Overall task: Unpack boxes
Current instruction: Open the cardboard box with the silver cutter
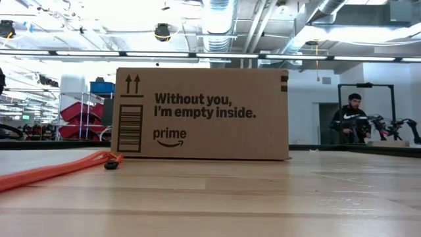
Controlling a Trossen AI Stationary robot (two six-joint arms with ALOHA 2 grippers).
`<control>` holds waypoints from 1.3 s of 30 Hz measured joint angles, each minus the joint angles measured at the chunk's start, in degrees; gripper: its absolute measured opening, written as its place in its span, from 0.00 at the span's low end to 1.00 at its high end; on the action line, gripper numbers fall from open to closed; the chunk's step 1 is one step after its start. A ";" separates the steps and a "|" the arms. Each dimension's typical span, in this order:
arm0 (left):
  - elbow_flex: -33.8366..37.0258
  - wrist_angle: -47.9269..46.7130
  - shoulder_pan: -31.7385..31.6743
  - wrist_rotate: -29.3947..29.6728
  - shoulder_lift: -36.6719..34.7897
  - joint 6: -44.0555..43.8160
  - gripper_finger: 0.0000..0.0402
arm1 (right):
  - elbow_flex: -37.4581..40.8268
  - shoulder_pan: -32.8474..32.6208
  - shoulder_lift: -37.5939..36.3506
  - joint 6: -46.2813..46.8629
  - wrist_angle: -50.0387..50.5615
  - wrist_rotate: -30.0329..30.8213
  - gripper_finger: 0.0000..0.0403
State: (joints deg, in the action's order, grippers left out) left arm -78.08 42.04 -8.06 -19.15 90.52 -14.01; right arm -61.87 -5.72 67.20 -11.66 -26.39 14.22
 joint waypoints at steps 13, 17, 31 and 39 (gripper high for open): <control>0.11 -1.22 0.05 3.63 0.27 0.82 0.15 | 0.00 0.17 -1.07 2.60 3.52 0.63 0.01; 0.15 -1.47 0.05 3.94 0.31 0.93 0.15 | 0.00 0.17 -0.85 2.60 3.40 0.65 0.00; 0.26 -1.29 -0.22 4.28 -0.37 1.21 0.15 | -0.11 -0.31 -0.42 2.37 3.46 0.43 0.02; 0.26 -1.27 -0.63 3.52 -0.81 1.07 0.15 | -0.13 -0.20 -0.44 3.00 3.03 -0.40 0.24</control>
State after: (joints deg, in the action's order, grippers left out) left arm -77.82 40.77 -8.69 -15.62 89.71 -12.94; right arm -62.00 -5.91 66.76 -8.66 -23.35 13.82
